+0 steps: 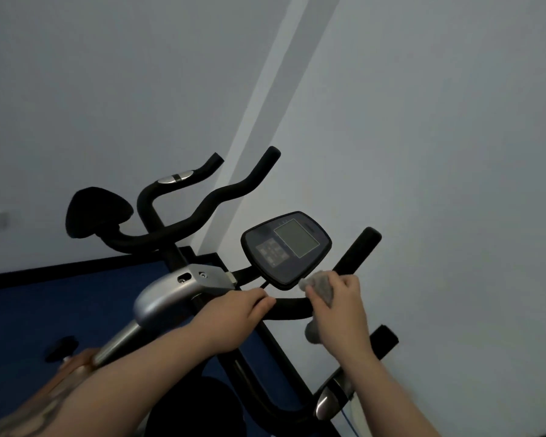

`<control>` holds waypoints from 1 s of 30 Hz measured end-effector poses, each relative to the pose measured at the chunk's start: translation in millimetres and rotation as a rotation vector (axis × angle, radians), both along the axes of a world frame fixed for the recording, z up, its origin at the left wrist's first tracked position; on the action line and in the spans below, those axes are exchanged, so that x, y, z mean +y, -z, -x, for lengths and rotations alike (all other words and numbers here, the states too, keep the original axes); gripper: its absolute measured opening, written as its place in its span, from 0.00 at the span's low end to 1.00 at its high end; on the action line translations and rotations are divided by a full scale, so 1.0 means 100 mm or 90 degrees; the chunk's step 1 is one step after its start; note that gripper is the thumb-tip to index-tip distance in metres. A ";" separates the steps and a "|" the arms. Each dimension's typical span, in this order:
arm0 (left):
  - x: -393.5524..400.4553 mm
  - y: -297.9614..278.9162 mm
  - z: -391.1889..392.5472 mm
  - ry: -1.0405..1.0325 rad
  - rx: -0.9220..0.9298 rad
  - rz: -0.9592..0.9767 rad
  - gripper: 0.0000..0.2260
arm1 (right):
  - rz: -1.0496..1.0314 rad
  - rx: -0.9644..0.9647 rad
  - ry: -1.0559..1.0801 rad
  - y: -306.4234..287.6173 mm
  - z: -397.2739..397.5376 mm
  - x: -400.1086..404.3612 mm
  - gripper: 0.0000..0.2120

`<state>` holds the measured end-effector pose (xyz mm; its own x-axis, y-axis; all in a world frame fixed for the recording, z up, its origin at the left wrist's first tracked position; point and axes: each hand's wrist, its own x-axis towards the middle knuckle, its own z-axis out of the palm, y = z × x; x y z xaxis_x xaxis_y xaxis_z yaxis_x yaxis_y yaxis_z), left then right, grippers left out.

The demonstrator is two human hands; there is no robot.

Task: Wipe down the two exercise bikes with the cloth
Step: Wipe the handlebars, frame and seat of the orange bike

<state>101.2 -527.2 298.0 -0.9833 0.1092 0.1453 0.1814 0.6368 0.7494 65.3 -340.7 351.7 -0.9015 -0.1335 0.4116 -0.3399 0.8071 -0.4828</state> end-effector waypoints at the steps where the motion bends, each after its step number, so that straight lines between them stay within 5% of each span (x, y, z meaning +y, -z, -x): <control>1: 0.00 -0.01 0.00 -0.001 0.000 0.001 0.15 | -0.002 -0.015 -0.009 -0.06 0.05 0.03 0.04; 11: -0.01 0.03 0.01 -0.004 0.013 -0.007 0.13 | 0.140 -0.037 -0.029 -0.01 -0.17 -0.03 0.02; 16: -0.02 0.02 -0.01 0.006 0.008 -0.015 0.12 | 0.249 0.145 0.066 -0.43 0.08 0.14 0.07; 20: -0.03 -0.03 -0.03 0.012 -0.002 -0.024 0.13 | 0.118 -0.043 0.011 -0.19 0.07 0.16 0.07; 25: 0.02 -0.13 0.04 -0.018 -0.050 -0.030 0.15 | 0.197 0.176 -0.022 -0.59 0.30 0.31 0.10; 30: 0.32 -0.41 0.19 0.026 -0.046 0.058 0.19 | 0.040 0.100 -0.126 -0.47 0.38 0.44 0.08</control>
<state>82.1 -495.0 338.6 -0.9853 0.1590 0.0623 0.1566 0.6960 0.7007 27.3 -297.1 398.3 -0.7848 -0.2704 0.5577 -0.5630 0.6873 -0.4591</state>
